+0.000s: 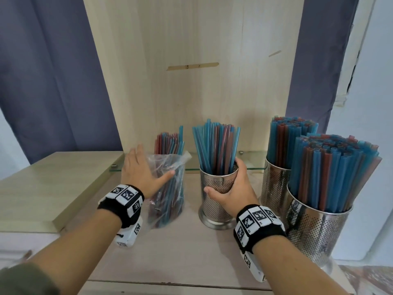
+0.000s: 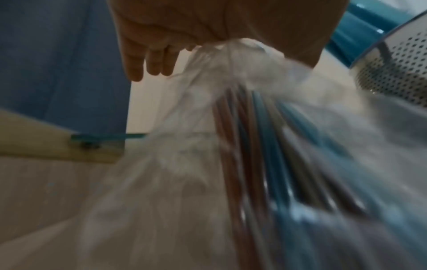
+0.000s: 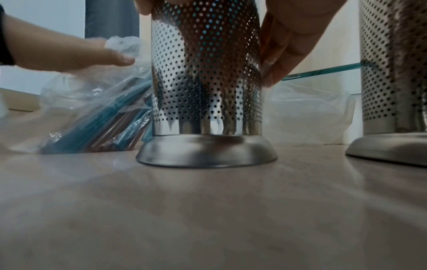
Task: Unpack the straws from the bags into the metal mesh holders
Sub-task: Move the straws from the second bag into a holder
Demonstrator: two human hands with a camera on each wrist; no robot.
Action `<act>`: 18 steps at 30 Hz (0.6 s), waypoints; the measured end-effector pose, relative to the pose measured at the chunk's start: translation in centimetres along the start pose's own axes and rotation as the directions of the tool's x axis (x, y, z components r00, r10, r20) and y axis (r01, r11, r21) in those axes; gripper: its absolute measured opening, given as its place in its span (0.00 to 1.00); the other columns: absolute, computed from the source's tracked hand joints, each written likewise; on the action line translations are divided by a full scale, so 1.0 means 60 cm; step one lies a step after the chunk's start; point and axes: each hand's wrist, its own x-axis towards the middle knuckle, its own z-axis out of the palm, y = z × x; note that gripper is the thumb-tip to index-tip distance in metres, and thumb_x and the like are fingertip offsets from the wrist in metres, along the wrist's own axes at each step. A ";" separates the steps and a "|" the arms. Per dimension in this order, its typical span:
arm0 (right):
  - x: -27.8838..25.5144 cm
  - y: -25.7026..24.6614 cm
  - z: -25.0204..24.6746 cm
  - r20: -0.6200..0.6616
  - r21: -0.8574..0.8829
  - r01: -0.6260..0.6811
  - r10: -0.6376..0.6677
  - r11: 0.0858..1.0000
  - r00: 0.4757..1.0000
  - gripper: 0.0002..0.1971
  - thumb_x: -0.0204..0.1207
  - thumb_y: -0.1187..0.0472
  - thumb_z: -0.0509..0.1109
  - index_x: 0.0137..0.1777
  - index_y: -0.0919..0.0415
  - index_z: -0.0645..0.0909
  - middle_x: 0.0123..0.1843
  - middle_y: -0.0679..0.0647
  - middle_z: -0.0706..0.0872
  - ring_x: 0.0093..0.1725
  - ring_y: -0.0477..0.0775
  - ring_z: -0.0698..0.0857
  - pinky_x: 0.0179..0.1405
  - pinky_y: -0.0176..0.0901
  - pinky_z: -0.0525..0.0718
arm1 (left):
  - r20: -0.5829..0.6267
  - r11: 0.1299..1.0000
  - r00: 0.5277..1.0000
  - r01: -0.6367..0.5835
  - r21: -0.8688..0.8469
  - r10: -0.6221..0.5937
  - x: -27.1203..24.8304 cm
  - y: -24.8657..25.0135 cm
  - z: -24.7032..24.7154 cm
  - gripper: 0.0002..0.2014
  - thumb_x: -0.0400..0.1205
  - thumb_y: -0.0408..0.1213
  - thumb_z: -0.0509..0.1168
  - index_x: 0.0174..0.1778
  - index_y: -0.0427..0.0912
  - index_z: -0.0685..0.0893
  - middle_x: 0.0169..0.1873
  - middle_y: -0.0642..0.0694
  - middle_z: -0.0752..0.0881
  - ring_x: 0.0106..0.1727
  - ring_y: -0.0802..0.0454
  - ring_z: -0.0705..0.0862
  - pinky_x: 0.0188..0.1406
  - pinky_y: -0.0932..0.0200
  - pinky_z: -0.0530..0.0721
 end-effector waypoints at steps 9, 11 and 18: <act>-0.005 -0.007 -0.005 -0.124 -0.079 -0.042 0.032 0.996 0.992 0.60 0.57 0.41 0.86 0.81 0.36 0.47 0.78 0.49 0.74 0.74 0.53 0.77 0.74 0.53 0.77 | 0.074 0.936 0.995 0.084 -0.341 -0.062 -0.016 -0.013 0.049 0.66 0.63 0.70 0.74 0.85 0.43 0.41 0.83 0.36 0.59 0.82 0.38 0.63 0.79 0.44 0.65; -0.005 -0.010 -0.006 -0.133 -0.090 -0.044 0.032 0.995 0.991 0.60 0.59 0.43 0.86 0.83 0.41 0.48 0.77 0.49 0.76 0.72 0.53 0.78 0.73 0.51 0.77 | 0.080 0.928 0.995 0.088 -0.361 -0.063 -0.015 -0.010 0.056 0.67 0.62 0.70 0.75 0.85 0.42 0.42 0.82 0.37 0.60 0.81 0.39 0.63 0.79 0.45 0.65; 0.001 -0.004 0.001 -0.164 -0.114 -0.047 0.028 0.992 0.986 0.59 0.55 0.38 0.85 0.81 0.37 0.48 0.77 0.48 0.76 0.73 0.52 0.78 0.74 0.55 0.78 | 0.127 0.901 0.990 0.105 -0.421 -0.056 -0.005 -0.014 0.068 0.69 0.60 0.65 0.79 0.85 0.41 0.43 0.82 0.38 0.60 0.81 0.41 0.63 0.79 0.47 0.66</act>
